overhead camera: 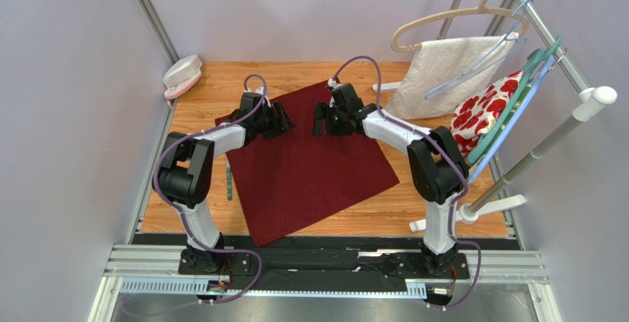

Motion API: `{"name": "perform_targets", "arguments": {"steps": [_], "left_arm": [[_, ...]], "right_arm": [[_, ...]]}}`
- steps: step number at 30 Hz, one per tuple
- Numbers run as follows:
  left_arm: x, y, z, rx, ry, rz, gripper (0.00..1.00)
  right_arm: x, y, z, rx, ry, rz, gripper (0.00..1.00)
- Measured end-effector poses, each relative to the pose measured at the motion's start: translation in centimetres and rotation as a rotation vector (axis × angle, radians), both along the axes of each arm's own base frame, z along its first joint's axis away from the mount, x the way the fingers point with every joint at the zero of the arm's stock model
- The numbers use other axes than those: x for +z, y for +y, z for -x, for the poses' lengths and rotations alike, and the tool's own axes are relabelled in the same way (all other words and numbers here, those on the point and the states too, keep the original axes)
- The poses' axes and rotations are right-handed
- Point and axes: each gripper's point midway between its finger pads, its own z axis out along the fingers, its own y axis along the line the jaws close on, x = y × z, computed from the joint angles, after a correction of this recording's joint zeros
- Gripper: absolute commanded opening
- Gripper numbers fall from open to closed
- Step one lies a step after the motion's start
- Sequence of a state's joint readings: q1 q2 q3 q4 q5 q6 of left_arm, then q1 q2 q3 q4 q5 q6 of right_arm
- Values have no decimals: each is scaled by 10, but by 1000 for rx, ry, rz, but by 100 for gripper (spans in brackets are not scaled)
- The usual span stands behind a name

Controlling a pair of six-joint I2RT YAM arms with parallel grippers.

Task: Fold the napkin, place the utensils inside, and roll it up
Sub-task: Flatten the napkin out

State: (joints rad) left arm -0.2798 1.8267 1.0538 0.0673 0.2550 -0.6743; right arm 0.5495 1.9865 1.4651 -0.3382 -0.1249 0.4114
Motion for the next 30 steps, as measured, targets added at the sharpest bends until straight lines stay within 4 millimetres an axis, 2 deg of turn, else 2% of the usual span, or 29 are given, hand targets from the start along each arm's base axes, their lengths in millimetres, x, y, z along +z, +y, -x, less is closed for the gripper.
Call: {"name": "perform_targets", "arguments": {"steps": [4,7,10,15,23,27,30], "left_arm": [[11,11,25,17,-23,-8,69],[-4,18,49,29,16,-14,69],[-23,23,66,36,79,-26,69],[-25,18,59,37,92,-4,69],[-22,1,23,32,92,37,69],[-21,-5,2,27,81,46,69],[-19,-6,-8,19,71,34,68]], "right_arm": [[-11,24,44,77,53,-26,76],[-31,26,69,97,129,-29,76],[-43,21,77,80,172,-24,77],[-43,20,66,33,194,-55,76],[-40,2,21,-71,205,-110,76],[-39,-1,1,-88,186,-114,76],[-38,-3,-5,-71,167,-102,75]]}}
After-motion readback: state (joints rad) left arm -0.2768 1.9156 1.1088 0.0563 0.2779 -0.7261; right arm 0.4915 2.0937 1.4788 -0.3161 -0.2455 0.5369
